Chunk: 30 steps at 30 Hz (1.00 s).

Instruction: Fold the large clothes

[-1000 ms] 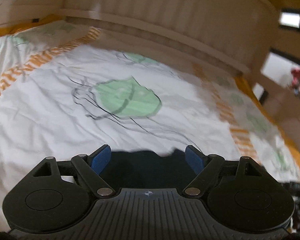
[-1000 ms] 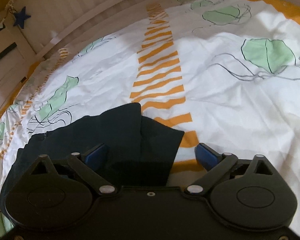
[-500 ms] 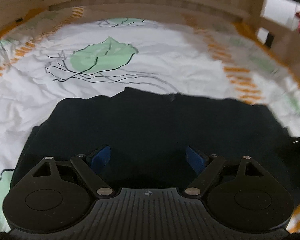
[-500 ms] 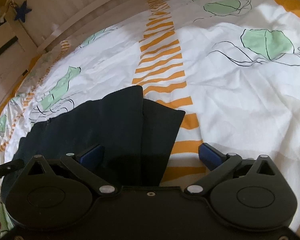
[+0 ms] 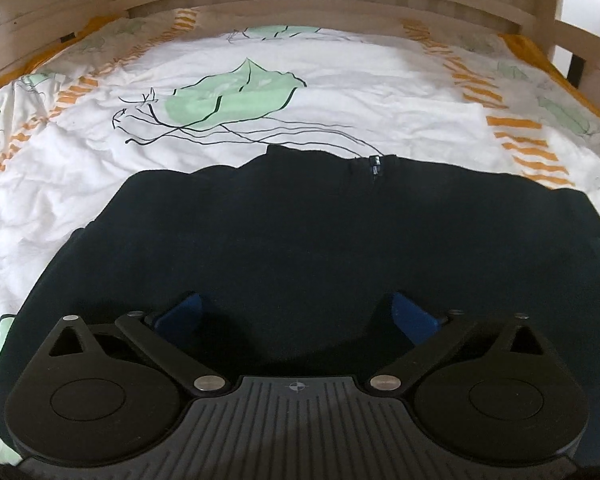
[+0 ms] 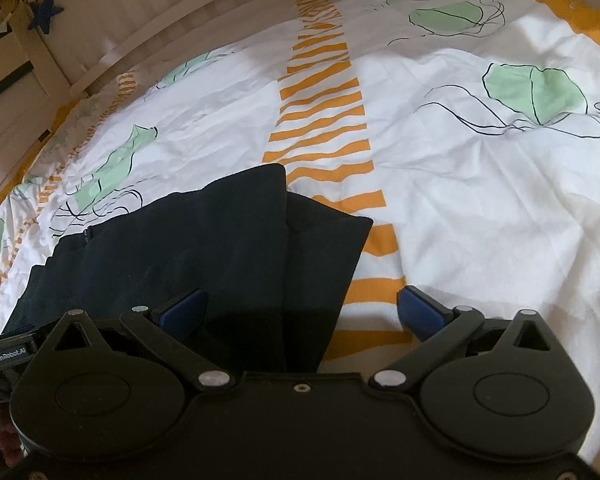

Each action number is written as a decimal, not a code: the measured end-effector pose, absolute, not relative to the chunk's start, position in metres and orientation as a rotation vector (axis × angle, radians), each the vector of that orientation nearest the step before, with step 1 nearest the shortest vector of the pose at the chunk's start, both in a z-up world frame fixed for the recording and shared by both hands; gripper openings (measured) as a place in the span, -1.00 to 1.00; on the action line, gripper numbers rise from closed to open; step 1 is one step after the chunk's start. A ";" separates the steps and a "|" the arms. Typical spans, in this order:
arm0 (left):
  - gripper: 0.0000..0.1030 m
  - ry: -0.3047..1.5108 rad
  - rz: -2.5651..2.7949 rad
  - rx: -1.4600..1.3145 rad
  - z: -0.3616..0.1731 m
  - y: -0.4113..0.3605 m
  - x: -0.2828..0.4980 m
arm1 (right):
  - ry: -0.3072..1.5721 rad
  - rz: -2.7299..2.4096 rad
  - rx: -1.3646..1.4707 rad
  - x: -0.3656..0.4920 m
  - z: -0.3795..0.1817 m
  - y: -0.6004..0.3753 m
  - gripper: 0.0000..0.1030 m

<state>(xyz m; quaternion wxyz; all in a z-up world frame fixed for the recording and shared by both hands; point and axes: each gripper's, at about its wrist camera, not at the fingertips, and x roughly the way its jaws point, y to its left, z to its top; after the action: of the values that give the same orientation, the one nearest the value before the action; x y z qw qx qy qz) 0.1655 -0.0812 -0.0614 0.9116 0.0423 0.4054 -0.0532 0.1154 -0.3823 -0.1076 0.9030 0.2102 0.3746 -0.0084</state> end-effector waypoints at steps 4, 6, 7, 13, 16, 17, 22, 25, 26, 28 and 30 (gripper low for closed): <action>1.00 0.846 -0.123 0.095 -0.064 -0.081 0.168 | 0.774 -0.017 0.434 0.115 -0.108 -0.382 0.99; 1.00 0.844 -0.128 0.091 -0.066 -0.080 0.168 | 0.775 -0.014 0.434 0.116 -0.108 -0.382 0.99; 1.00 0.841 -0.129 0.093 -0.067 -0.080 0.168 | 0.776 -0.010 0.436 0.116 -0.108 -0.383 0.99; 1.00 0.822 -0.125 0.100 -0.069 -0.082 0.164 | 0.809 0.044 0.511 0.108 -0.109 -0.391 0.99; 1.00 0.821 -0.127 0.099 -0.069 -0.081 0.164 | 0.836 0.078 0.553 0.101 -0.109 -0.393 0.99; 1.00 0.820 -0.129 0.099 -0.069 -0.081 0.164 | 0.845 0.087 0.563 0.098 -0.109 -0.392 0.99; 1.00 0.816 -0.129 0.099 -0.069 -0.081 0.164 | 0.876 0.132 0.654 0.082 -0.110 -0.390 0.99; 1.00 0.812 -0.129 0.098 -0.069 -0.081 0.163 | 0.904 0.174 0.738 0.075 -0.113 -0.391 0.99; 1.00 0.810 -0.130 0.098 -0.069 -0.081 0.163 | 0.913 0.187 0.765 0.074 -0.113 -0.391 0.99; 1.00 0.808 -0.130 0.098 -0.069 -0.081 0.163 | 0.930 0.217 0.812 0.073 -0.116 -0.391 1.00; 1.00 0.808 -0.130 0.097 -0.069 -0.080 0.163 | 0.937 0.228 0.831 0.074 -0.117 -0.390 1.00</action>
<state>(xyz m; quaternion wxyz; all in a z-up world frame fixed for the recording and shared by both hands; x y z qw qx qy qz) 0.1633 -0.0803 -0.0688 0.9164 0.0473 0.3925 -0.0633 0.0744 -0.3896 -0.1175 0.8044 0.3878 0.4373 0.1064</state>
